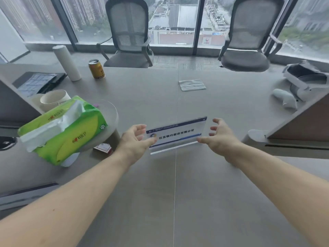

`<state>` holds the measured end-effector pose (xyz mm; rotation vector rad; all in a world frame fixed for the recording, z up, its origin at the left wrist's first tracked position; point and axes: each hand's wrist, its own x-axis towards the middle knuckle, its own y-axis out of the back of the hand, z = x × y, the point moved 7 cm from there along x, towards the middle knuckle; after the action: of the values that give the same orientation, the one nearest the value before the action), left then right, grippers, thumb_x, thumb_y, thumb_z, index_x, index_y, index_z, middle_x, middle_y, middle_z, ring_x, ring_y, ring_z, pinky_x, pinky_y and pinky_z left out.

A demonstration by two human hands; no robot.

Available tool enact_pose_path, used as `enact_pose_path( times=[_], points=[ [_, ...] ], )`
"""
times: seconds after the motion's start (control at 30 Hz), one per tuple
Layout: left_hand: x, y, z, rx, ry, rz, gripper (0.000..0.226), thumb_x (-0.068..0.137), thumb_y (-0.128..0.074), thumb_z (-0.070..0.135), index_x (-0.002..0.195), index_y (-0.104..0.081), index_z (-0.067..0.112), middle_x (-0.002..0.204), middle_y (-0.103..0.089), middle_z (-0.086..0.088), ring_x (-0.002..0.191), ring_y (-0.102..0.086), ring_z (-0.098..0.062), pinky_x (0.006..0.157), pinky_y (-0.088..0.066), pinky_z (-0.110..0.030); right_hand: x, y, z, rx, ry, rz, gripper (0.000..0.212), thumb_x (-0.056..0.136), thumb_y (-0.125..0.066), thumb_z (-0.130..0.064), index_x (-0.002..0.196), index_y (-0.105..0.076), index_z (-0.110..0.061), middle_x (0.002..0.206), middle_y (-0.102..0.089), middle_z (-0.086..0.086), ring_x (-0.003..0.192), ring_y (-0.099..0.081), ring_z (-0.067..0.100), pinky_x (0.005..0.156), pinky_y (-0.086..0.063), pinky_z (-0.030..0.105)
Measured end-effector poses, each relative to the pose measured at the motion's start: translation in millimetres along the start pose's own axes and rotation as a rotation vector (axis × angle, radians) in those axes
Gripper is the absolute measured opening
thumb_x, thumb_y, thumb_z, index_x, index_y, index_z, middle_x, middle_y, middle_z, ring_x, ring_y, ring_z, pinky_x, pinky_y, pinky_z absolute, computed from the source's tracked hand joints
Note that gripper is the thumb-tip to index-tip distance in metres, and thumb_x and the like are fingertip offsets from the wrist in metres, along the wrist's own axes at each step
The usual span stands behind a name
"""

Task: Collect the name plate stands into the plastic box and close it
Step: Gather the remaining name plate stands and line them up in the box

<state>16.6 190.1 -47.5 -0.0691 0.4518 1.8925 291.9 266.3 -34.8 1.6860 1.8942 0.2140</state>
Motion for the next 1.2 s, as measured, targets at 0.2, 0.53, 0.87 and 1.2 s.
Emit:
enact_pose_path(
  times=[0.2, 0.53, 0.87, 1.2],
  points=[
    [22.3, -18.1, -21.2, -0.104, -0.056, -0.008, 0.014, 0.087, -0.079, 0.028, 0.099, -0.076, 0.021, 0.098, -0.077, 0.012, 0.096, -0.066, -0.003, 0.1, -0.05, -0.036, 37.0, -17.4, 14.4, -0.001, 0.146, 0.023, 0.049, 0.086, -0.079, -0.016, 0.129, -0.056, -0.017, 0.125, -0.061, -0.001, 0.12, -0.06, 0.02, 0.096, -0.053, 0.039],
    [-13.9, -4.7, 28.9, -0.099, -0.186, 0.015, 0.008, 0.096, -0.068, 0.02, 0.09, -0.072, 0.024, 0.082, -0.075, 0.018, 0.073, -0.065, 0.01, 0.08, -0.051, -0.027, -8.6, 8.7, 4.1, 0.076, 0.283, 0.081, 0.025, 0.089, -0.066, -0.055, 0.087, -0.065, -0.03, 0.097, -0.072, -0.001, 0.089, -0.072, 0.029, 0.085, -0.059, 0.056],
    [-127.7, 59.9, 206.1, 0.129, -0.211, -0.049, 0.008, 0.092, -0.073, 0.027, 0.099, -0.073, 0.023, 0.09, -0.075, 0.0, 0.083, -0.066, -0.021, 0.082, -0.061, -0.048, -149.4, 119.2, -133.3, 0.135, 0.352, 0.09, 0.016, 0.089, -0.072, -0.046, 0.083, -0.064, -0.033, 0.088, -0.068, -0.009, 0.078, -0.066, 0.02, 0.083, -0.059, 0.055],
    [-297.1, 119.3, 394.8, 1.036, -0.645, 0.053, 0.051, 0.08, -0.078, 0.049, 0.123, -0.058, 0.03, 0.111, -0.062, 0.008, 0.108, -0.056, -0.018, 0.084, -0.048, -0.034, -299.2, 146.4, -239.1, 0.105, 0.503, 0.048, 0.035, 0.093, -0.072, -0.032, 0.065, -0.053, -0.04, 0.058, -0.059, -0.019, 0.055, -0.051, 0.001, 0.067, -0.049, 0.031]
  ],
)
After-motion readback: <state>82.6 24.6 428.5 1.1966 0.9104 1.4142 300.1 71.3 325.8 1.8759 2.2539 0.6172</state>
